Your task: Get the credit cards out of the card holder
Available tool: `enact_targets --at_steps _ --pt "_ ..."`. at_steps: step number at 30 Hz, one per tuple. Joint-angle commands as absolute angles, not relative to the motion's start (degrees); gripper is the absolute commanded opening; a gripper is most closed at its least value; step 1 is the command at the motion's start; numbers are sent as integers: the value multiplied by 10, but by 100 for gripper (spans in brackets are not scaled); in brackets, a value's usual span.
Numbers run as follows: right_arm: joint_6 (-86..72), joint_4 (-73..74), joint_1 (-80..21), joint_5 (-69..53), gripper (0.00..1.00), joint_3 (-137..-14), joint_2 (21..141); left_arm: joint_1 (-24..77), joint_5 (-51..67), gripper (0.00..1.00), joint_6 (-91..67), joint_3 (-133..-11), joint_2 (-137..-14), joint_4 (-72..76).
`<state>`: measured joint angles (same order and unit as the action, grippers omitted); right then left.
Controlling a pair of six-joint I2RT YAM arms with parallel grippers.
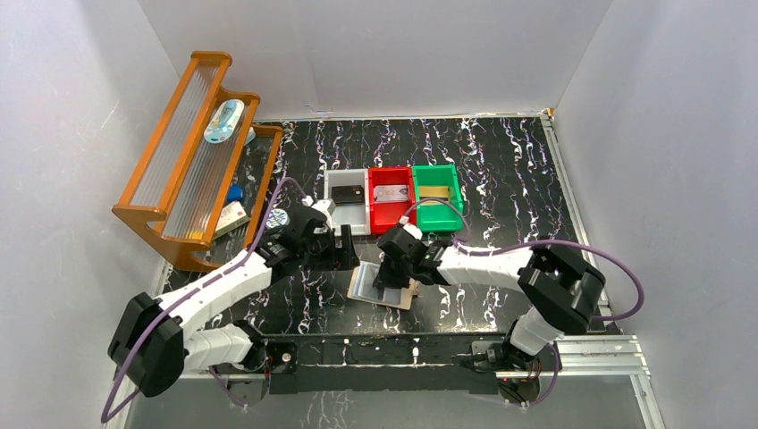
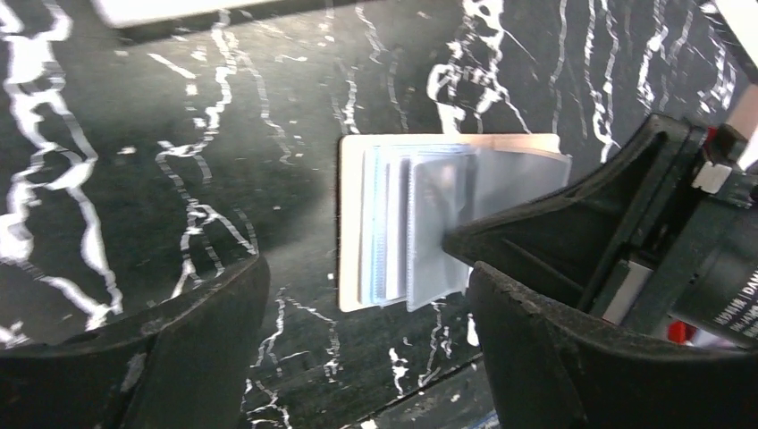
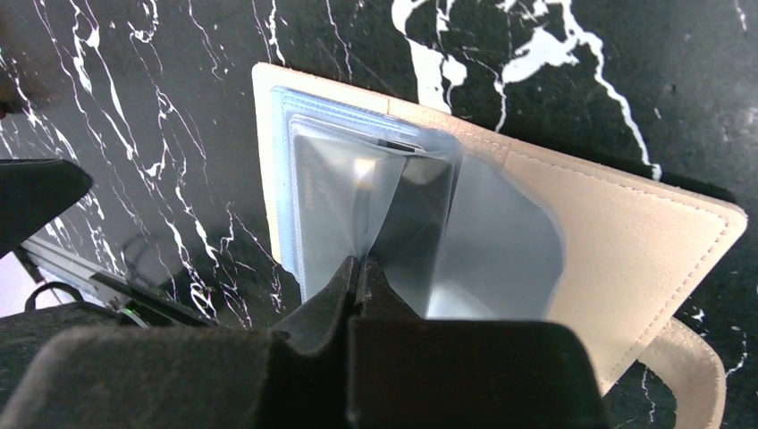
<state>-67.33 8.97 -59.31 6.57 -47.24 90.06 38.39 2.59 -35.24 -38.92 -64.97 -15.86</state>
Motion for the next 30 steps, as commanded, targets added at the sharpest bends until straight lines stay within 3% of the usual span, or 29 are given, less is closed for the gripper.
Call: enact_targets --at_steps 1,5,13,19,30 --pt "-691 28 -585 49 0 -444 859 382 144 77 -336 -386 -680 -99" --pt "-696 10 -581 52 0 -426 839 381 185 68 -339 -392 -717 -83" --pt "-716 -18 -578 51 0 -387 813 381 269 64 -340 -393 -762 -32" --pt "-724 -31 -574 51 0 -366 801 382 356 53 -344 -393 -817 -2" --pt "-728 -36 -569 39 3 -356 794 383 373 21 -357 -401 -861 25"
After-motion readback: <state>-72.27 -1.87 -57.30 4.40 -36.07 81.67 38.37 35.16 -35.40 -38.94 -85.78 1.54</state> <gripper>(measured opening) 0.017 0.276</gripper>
